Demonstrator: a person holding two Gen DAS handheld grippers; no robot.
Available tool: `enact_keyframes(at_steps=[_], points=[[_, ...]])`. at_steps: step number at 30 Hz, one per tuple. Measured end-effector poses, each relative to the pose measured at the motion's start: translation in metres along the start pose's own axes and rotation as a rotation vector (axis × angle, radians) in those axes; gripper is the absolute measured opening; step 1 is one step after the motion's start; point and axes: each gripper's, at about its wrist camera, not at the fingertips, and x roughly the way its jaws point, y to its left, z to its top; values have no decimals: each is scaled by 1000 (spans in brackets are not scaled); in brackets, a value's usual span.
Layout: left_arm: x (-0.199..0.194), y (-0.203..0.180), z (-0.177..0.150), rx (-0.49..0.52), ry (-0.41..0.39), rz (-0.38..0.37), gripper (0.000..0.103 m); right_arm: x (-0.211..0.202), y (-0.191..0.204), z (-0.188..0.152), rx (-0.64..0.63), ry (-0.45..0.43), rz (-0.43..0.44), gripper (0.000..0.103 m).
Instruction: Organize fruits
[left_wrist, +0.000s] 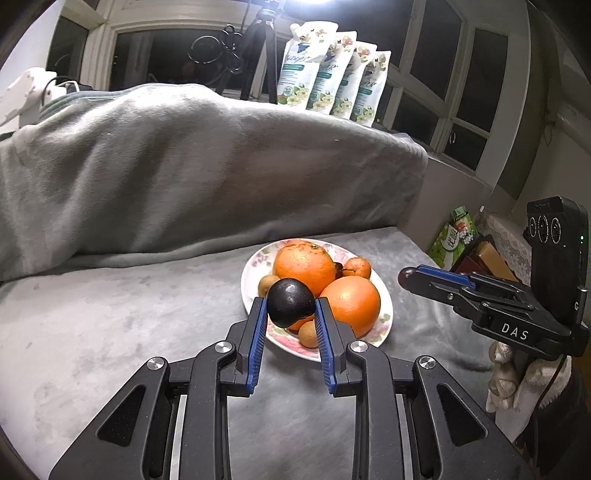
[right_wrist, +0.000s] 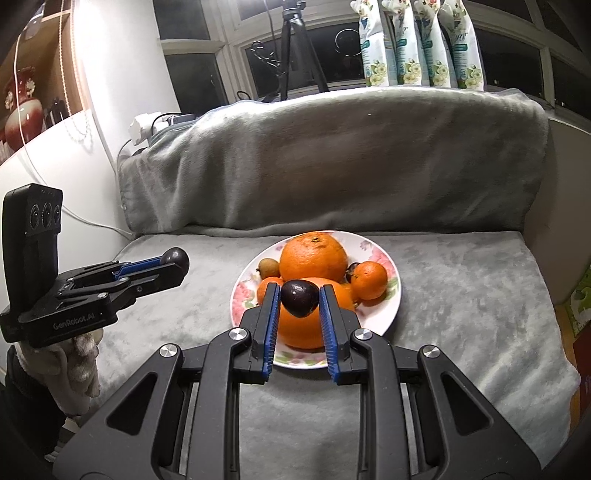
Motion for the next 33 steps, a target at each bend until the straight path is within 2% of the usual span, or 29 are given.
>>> enact_keyframes(at_steps=[33], points=[[51,-17,17,23,51,-31,24,57,-45,31,59,29,7,23]])
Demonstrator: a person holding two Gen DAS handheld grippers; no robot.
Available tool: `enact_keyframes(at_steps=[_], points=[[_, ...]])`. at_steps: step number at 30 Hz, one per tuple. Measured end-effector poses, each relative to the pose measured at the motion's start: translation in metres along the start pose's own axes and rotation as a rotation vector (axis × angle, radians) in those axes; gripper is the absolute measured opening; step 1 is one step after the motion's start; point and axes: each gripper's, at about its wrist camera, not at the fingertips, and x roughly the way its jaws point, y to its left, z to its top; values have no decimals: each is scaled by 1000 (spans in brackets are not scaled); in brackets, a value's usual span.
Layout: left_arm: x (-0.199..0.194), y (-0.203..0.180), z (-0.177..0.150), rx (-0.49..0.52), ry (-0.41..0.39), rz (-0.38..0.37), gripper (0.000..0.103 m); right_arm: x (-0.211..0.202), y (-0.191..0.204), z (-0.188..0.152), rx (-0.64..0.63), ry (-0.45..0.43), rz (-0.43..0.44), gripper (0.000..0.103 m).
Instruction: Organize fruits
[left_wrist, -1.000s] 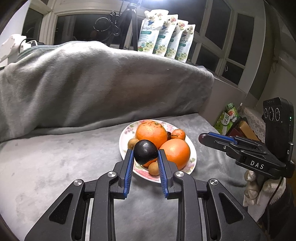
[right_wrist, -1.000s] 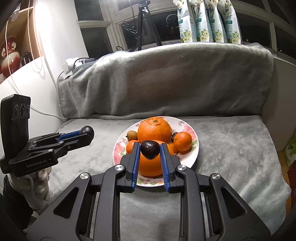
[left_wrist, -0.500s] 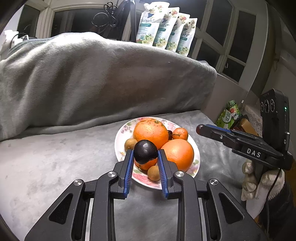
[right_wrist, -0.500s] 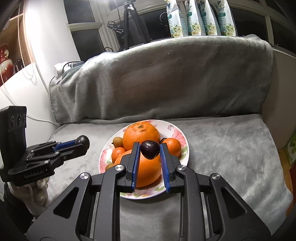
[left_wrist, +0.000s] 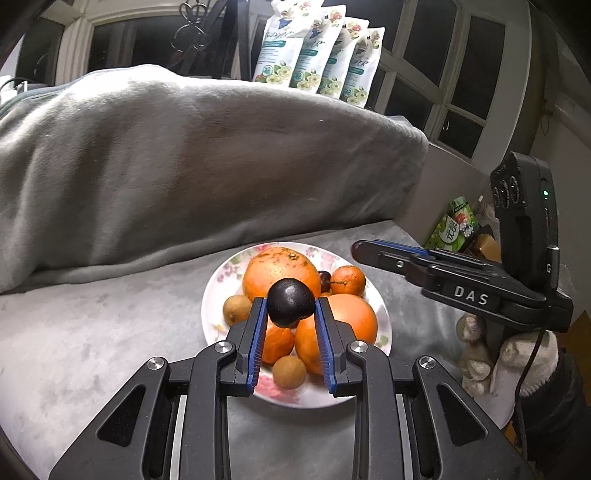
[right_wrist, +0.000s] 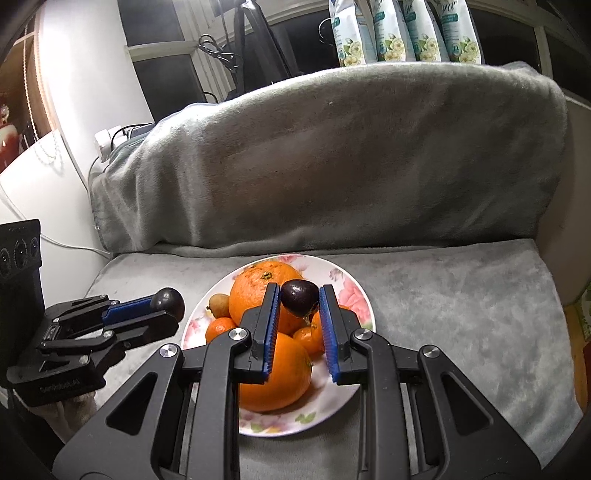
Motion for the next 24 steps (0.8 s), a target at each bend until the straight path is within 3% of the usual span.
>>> enact_keyframes(at_steps=[24], points=[[9,-3,1,5,15,-21,25,19,3,2,-26,34,10,23]])
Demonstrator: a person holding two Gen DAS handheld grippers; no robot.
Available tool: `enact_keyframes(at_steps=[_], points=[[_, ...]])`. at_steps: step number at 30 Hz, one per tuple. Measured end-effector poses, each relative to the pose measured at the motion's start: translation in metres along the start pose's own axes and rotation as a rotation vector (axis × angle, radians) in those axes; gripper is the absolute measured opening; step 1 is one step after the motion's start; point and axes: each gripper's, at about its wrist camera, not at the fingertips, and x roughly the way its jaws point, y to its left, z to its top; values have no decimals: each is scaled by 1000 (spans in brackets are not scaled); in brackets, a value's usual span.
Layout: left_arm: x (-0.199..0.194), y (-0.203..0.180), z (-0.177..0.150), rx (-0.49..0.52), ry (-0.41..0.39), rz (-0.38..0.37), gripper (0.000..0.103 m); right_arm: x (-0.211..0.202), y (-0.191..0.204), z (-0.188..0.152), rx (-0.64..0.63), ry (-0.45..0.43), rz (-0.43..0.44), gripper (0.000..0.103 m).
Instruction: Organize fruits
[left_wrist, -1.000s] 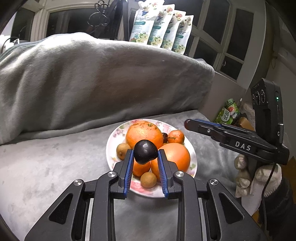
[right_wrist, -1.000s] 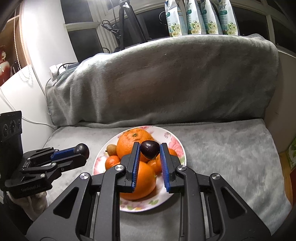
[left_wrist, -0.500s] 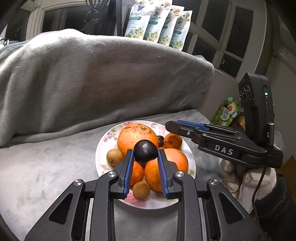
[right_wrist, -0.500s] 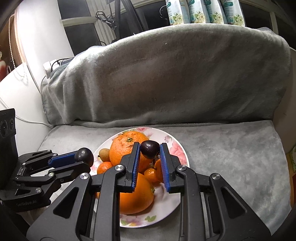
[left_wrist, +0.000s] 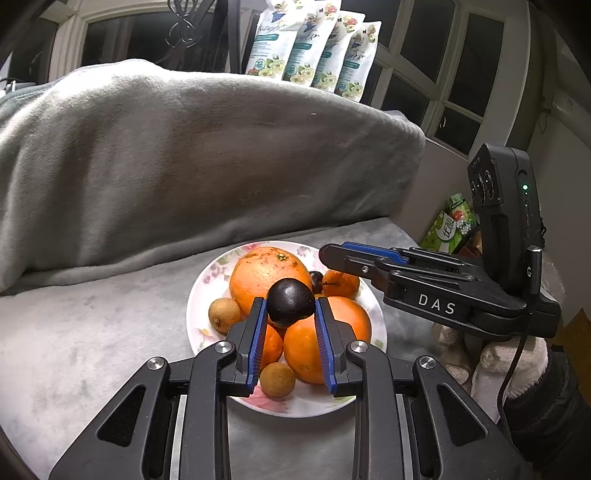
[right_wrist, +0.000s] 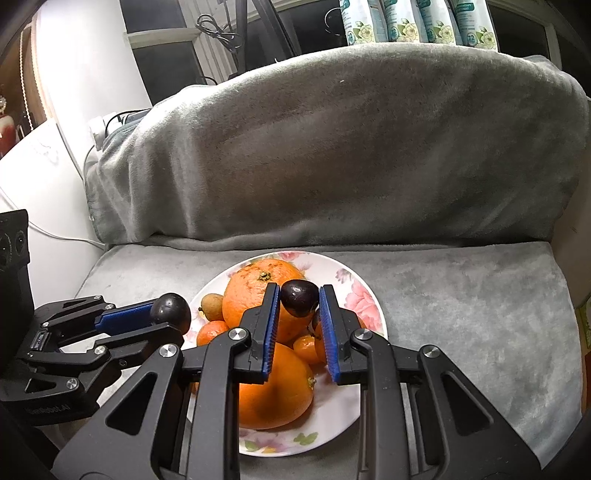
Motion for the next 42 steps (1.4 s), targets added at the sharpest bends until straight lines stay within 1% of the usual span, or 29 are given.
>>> enact_keyframes(at_steps=[19,20,22,23,24,25,26,28,30,31,32,33,34,37,42], points=[[2,-2,-1,11,4,6,25,-1,6,-1,-13,8,4,23],[2,-2,-1,12,3,7,26,-1,6,-1,-12,8,3,23],[1,-3,-1,18,1,8,33,-1,6,-1,-13,9,1,24],[1,-4,-1,22,-1,9,40,-1,6,-1,-14,9,-1,30],[0,-4,-2,24,-3,9,46,-1,7,-1,-13,7,-2,36],[-1,-5,-2,29,-5,7,46,-1,6,-1,-13,1,-1,49],[-1,-6,-2,35,-6,7,46,-2,6,-1,-12,-7,-3,58],[-2,-6,-2,38,-7,10,50,-4,6,-1,-12,-19,-7,63],[-2,-6,-2,35,-7,12,56,-6,7,0,-13,-22,-7,68],[-2,-6,-2,32,-6,16,59,-6,7,0,-15,-24,-9,74],[-2,-5,-2,30,-7,22,64,-7,8,0,-18,-28,-15,81],[-2,-6,-2,31,-9,26,69,-8,8,0,-21,-33,-20,84],[-3,-6,-2,33,-11,34,71,-10,9,0,-23,-37,-22,87],[-3,-6,-1,35,-7,62,79,-11,10,1,-27,-36,-30,88],[-3,-6,-1,39,-4,82,80,-12,10,2,-25,-27,-35,88]])
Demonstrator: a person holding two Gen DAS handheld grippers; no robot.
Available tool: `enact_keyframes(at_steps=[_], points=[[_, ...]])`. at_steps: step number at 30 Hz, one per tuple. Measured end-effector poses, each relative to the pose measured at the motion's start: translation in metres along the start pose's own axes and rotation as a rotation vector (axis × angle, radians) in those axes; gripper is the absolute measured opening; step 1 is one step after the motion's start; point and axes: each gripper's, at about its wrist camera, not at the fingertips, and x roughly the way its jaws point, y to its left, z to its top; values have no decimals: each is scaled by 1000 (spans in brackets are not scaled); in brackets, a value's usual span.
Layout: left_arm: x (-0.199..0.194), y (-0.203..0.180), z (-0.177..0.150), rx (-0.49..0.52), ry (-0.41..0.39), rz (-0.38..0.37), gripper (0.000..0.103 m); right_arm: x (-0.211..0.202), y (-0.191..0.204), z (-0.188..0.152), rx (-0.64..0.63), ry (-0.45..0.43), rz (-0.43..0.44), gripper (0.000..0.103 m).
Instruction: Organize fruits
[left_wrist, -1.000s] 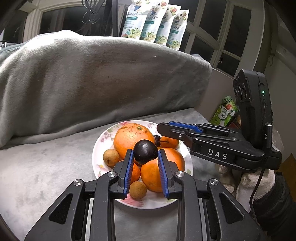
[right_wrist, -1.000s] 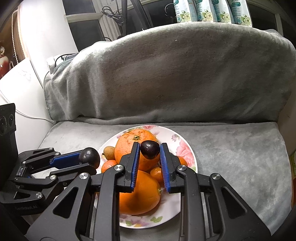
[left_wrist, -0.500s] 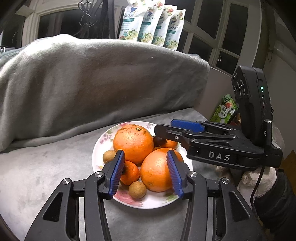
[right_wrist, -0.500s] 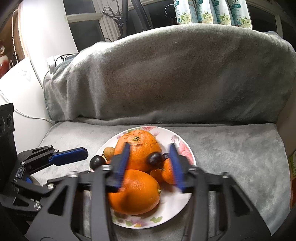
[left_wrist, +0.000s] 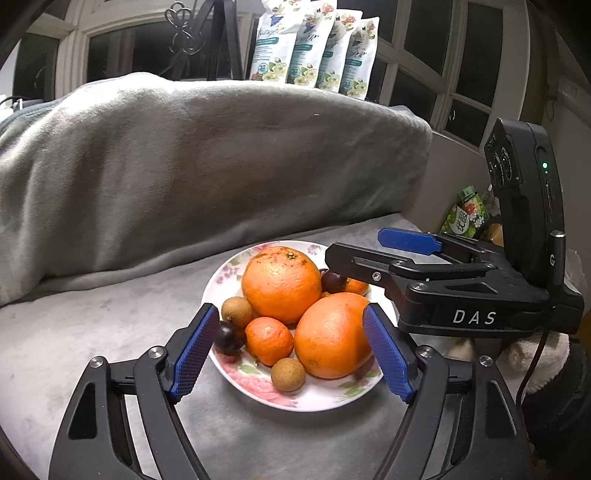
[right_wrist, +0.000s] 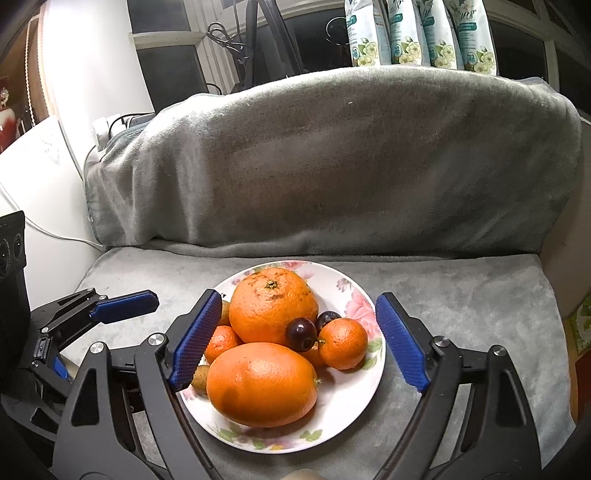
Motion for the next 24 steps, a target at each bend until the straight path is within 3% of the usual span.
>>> enact_keyframes(at_steps=[5,24], points=[[-1,-3,0,26,1,30,80,-3,1,1,-1,-2,-7,88],[-11,-9,0,25,-13,24,81,-18,8,2,-4,-22,-8,88]])
